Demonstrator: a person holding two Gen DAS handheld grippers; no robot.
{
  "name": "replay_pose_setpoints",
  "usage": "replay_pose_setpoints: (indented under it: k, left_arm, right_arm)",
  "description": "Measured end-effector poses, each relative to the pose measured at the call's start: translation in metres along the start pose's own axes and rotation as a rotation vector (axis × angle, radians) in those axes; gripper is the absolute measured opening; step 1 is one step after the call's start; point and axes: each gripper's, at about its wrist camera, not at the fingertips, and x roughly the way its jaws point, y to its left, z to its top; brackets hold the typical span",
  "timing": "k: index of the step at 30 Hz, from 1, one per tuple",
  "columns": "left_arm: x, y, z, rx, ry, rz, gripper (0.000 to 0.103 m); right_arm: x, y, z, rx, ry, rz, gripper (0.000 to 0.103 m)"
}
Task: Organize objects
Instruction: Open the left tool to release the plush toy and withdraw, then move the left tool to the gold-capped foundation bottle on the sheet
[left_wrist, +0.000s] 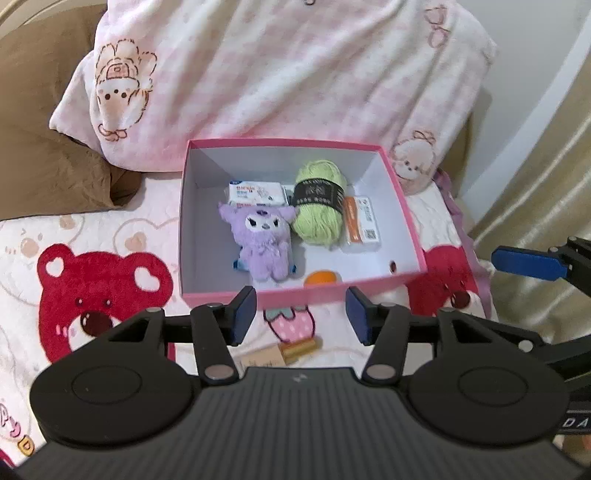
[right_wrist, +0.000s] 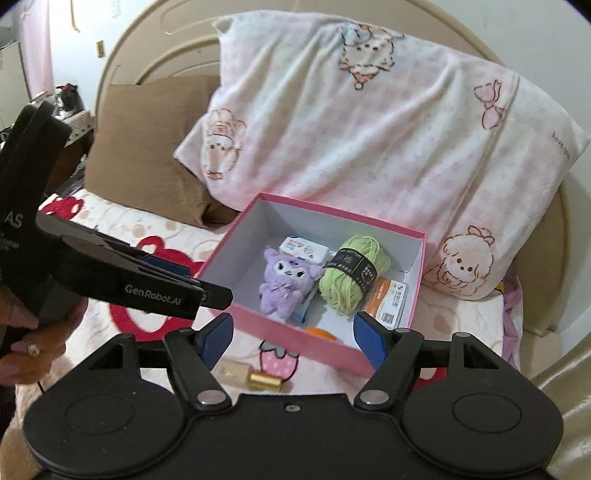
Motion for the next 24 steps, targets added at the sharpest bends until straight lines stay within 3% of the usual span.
replay_pose_setpoints:
  k: [6, 11, 24]
  left_arm:
    - [-0.021, -0.004, -0.023, 0.034, 0.019, -0.002, 0.055]
    - [-0.018, -0.004, -0.045, 0.069, 0.033, -0.020, 0.058]
    - [0.064, 0.028, -0.074, 0.024, 0.104, -0.072, 0.058]
  right_arm:
    - [-0.023, 0.014, -0.022, -0.029, -0.015, 0.031, 0.078]
    - [-0.015, 0.022, -0.045, -0.020, 0.001, 0.068, 0.078]
    - [0.046, 0.043, -0.080, 0.031, 0.064, 0.121, 0.078]
